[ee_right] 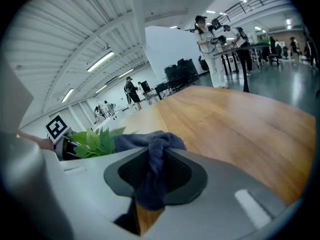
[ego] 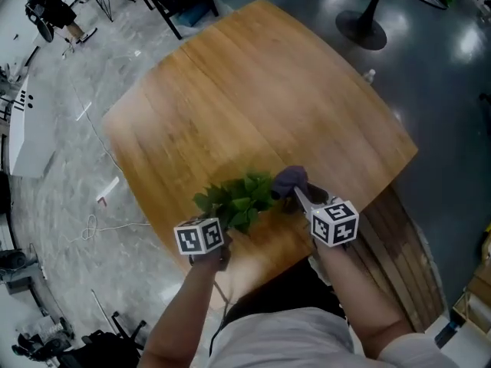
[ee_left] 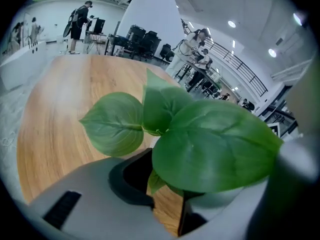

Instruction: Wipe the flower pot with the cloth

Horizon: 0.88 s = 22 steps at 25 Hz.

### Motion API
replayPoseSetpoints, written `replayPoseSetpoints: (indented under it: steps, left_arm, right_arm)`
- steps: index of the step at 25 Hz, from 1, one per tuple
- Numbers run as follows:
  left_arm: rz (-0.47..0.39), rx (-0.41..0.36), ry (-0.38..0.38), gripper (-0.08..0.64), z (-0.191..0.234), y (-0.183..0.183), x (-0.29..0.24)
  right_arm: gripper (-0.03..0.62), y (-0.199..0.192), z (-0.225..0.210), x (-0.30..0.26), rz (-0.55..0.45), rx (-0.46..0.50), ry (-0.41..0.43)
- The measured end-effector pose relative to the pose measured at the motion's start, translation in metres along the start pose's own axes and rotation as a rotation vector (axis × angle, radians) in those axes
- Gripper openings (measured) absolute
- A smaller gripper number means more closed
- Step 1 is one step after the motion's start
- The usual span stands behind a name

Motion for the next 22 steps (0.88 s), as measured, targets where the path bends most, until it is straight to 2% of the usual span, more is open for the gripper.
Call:
replayPoseSetpoints:
  steps: [4, 8, 12, 15, 18, 22]
  left_arm:
    - [-0.009, 0.000, -0.018, 0.107, 0.001, 0.010, 0.002]
    - [0.004, 0.000, -0.044, 0.107, -0.008, 0.013, -0.017]
    - [0.011, -0.033, -0.058, 0.101, -0.013, 0.013, -0.026]
    - [0.015, -0.037, -0.072, 0.073, -0.009, 0.016, -0.032]
    - [0.043, -0.020, -0.051, 0.029, 0.010, 0.010, -0.033]
    - [0.075, 0.049, -0.059, 0.021, 0.030, -0.007, -0.036]
  right_arm:
    - [0.080, -0.018, -0.014, -0.035, 0.026, -0.112, 0.016]
    - [0.081, -0.032, -0.020, -0.070, 0.070, -0.206, 0.126]
    - [0.080, -0.042, -0.017, -0.081, 0.047, -0.267, 0.201]
    - [0.080, -0.036, -0.019, -0.081, 0.035, -0.278, 0.238]
    - [0.080, -0.027, -0.003, -0.074, 0.031, -0.271, 0.299]
    - [0.080, -0.017, 0.032, -0.074, 0.031, -0.239, 0.380]
Point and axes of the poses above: the fingertips, and each gripper's own axes: x backward along the fingers, z to its left, y out of its top, the point moved 10 cm from there along x, backward along the fingers, and after that the axes turned 7 degrees about y, right-handed, at the moved point
